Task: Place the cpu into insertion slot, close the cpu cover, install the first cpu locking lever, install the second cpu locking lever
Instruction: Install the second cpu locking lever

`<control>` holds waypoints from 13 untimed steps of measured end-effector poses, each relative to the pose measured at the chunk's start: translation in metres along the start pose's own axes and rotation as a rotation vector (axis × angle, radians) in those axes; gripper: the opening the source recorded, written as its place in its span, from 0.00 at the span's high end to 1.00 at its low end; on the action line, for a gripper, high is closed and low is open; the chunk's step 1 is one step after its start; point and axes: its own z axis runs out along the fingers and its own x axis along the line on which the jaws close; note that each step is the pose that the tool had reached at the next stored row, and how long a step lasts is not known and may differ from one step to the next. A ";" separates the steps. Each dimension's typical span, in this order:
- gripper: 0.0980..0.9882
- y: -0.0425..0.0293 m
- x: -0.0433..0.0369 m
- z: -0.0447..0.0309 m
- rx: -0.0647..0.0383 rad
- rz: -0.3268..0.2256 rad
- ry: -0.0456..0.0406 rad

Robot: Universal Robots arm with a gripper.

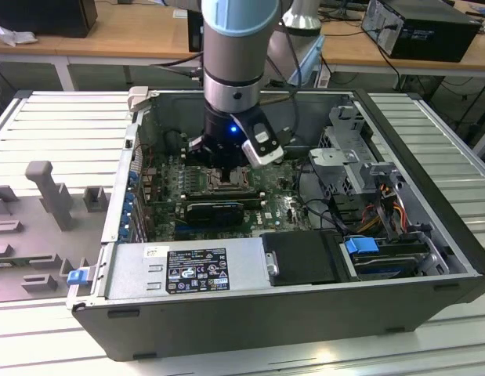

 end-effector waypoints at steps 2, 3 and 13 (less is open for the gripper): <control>0.99 -0.0005 0.0030 0.0033 -0.001 0.000 -0.0002; 0.99 -0.0008 0.0033 0.0058 -0.001 0.000 -0.0001; 0.99 -0.0056 0.0160 0.0255 -0.015 -0.001 -0.0005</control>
